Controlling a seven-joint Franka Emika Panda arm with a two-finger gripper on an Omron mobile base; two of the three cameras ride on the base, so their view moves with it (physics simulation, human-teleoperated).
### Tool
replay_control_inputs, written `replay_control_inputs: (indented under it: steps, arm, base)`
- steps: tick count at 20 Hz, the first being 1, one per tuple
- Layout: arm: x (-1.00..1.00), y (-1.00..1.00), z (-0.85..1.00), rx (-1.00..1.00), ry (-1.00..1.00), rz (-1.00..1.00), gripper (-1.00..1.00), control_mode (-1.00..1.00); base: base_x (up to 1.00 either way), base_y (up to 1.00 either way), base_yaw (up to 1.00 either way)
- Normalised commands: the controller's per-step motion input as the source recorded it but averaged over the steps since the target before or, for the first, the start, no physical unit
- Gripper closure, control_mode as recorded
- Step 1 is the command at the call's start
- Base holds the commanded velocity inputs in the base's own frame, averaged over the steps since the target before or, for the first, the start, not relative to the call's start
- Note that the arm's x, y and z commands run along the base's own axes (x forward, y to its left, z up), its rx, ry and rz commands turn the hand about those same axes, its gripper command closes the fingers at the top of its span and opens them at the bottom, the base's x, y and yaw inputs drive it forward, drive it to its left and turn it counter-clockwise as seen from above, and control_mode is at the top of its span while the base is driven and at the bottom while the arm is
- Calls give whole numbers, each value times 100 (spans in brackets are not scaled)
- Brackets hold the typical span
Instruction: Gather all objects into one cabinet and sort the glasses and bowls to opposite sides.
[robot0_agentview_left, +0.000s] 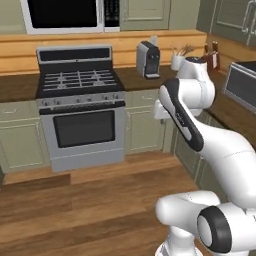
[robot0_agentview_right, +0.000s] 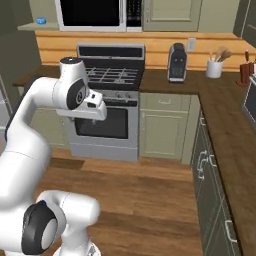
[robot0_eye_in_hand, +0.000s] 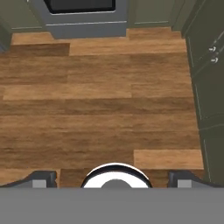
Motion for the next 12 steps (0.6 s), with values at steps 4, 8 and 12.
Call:
replay_control_inputs:
  steps: [4, 8, 12]
  arm:
    - [0, 0, 0, 0, 0, 0, -100, 100]
    - [0, 0, 0, 0, 0, 0, -100, 100]
    - [0, 0, 0, 0, 0, 0, -100, 100]
  base:
    - [70, 57, -14]
    - [67, 41, -14]
    - [32, -9, -6]
